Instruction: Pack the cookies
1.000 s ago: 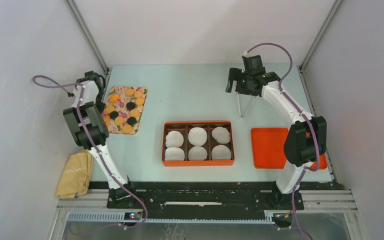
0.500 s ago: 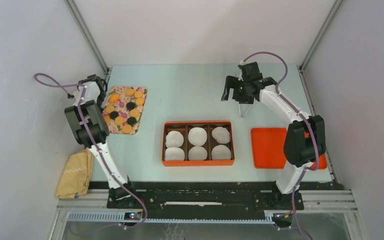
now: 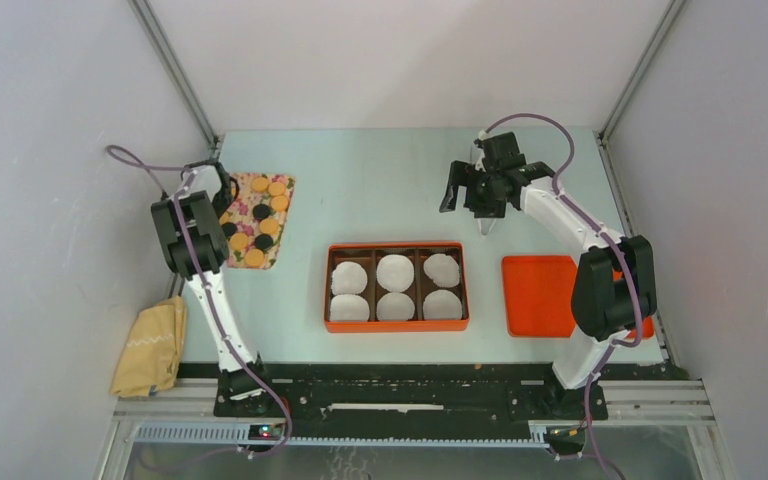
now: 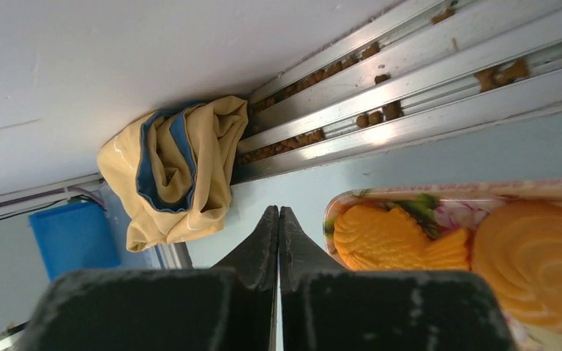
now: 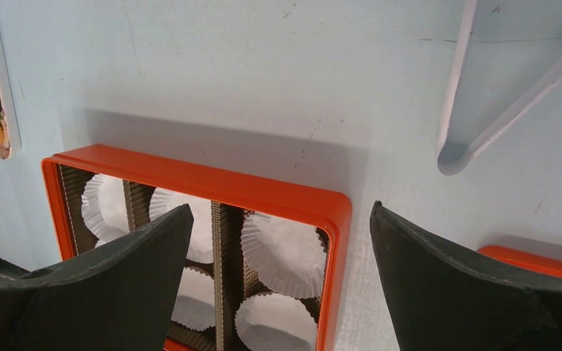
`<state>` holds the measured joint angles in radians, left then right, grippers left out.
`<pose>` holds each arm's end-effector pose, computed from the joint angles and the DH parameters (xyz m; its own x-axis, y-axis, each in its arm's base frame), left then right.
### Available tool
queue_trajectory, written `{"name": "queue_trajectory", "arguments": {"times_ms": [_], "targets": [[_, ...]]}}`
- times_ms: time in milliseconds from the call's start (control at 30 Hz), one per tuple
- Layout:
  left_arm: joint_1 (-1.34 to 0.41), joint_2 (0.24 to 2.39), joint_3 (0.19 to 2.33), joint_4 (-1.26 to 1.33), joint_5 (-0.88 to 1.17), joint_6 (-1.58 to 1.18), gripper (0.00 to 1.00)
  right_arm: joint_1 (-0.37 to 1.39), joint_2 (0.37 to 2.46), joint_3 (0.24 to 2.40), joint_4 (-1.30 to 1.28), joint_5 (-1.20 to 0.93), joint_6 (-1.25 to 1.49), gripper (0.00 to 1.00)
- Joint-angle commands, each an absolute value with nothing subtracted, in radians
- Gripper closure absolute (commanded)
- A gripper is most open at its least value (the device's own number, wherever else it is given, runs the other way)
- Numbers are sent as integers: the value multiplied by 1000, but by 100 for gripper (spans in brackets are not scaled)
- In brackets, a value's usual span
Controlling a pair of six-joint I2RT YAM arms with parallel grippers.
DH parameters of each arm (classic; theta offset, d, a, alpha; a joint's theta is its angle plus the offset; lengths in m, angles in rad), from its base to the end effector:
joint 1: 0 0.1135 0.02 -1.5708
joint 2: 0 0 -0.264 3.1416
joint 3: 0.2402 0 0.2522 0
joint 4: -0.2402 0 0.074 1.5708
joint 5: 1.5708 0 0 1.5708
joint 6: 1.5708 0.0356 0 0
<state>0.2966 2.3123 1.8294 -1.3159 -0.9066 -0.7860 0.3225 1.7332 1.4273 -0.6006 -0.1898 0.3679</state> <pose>0.3948 0.1500 0.1541 -0.6513 -0.6551 -0.3830 -0.6662 0.2519 0.7020 0.3597 0.1273 0.2717 -0.8484 0.0889 -0.5218 -0.1248 0.9244 0.3603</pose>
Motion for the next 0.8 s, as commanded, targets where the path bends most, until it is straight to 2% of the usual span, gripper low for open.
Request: {"name": "queue_trajectory", "arguments": {"times_ms": [0, 100, 433, 767], "targets": [[295, 2321, 1837, -1350, -946, -783, 100, 330, 1680, 1422, -577, -212, 387, 0], [281, 2307, 1811, -1304, -895, -748, 100, 329, 1678, 1422, -577, -213, 387, 0], [252, 2343, 1874, -1341, -937, -658, 100, 310, 1661, 1423, -575, -220, 394, 0], [148, 2367, 1943, -1416, -1006, -533, 100, 304, 1646, 1422, -584, -216, 396, 0]]}}
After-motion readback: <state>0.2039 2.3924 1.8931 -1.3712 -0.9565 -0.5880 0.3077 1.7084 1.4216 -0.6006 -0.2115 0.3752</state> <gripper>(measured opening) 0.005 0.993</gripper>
